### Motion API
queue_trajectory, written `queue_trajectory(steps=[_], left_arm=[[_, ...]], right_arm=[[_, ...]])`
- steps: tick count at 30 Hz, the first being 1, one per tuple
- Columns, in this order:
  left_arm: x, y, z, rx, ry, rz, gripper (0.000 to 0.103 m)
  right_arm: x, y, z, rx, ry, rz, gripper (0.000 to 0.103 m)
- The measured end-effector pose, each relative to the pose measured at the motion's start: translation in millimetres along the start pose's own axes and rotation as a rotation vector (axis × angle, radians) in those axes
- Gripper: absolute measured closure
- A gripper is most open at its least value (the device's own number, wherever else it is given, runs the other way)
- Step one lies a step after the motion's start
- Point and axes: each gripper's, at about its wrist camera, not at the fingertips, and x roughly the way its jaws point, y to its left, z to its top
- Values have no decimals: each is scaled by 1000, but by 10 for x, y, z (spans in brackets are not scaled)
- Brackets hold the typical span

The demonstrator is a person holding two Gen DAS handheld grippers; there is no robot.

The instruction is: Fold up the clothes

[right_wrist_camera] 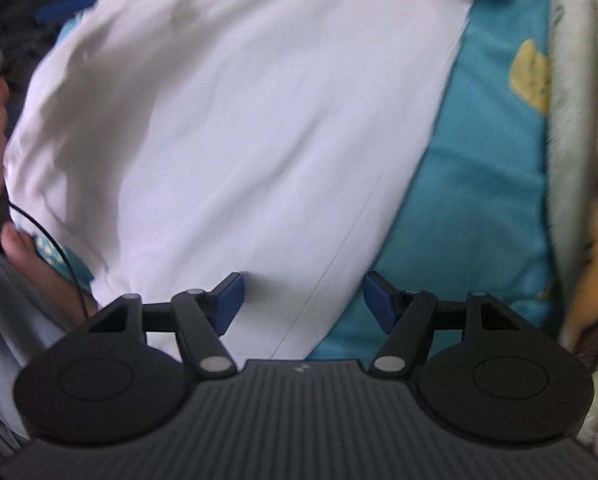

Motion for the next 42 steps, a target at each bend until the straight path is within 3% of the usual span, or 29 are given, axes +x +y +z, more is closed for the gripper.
queue_trajectory(steps=[1,4,8,12,16,22,26,29,32,36,42], left_arm=[[-39,38,4,-12,-2,0,32],[-179,164,16,-48,-9,-2,31],[-412,369,32,-113,-14,-6,31],[-712,557,46,-202,-29,-82,27],[-993,729,69,-251,9,-124,25],[-1387,1242,19,-242,132,-31,23],[-1595,1638,-2,-273,206,45,22],[-1580,1813,0,-212,296,123,21],[-1433,2032,-79,-222,412,147,21],[-1204,2127,-177,-235,514,60,22],[-901,2077,-263,-155,622,-8,22]], right_arm=[[14,52,-23,-13,-1,-14,48],[-75,174,-78,-67,-24,-36,97],[-393,232,-146,-136,-67,-73,97],[-688,92,-236,-160,-95,-141,97],[-770,-92,-317,-156,-84,-210,97],[-691,-337,-465,-183,-43,-321,97],[-711,-425,-483,-179,-61,-313,97],[-770,-460,-507,-176,-88,-291,97],[-848,-539,-497,-157,-115,-270,97],[-948,-597,-536,-140,-139,-253,98],[-966,-673,-590,-107,-128,-229,100]])
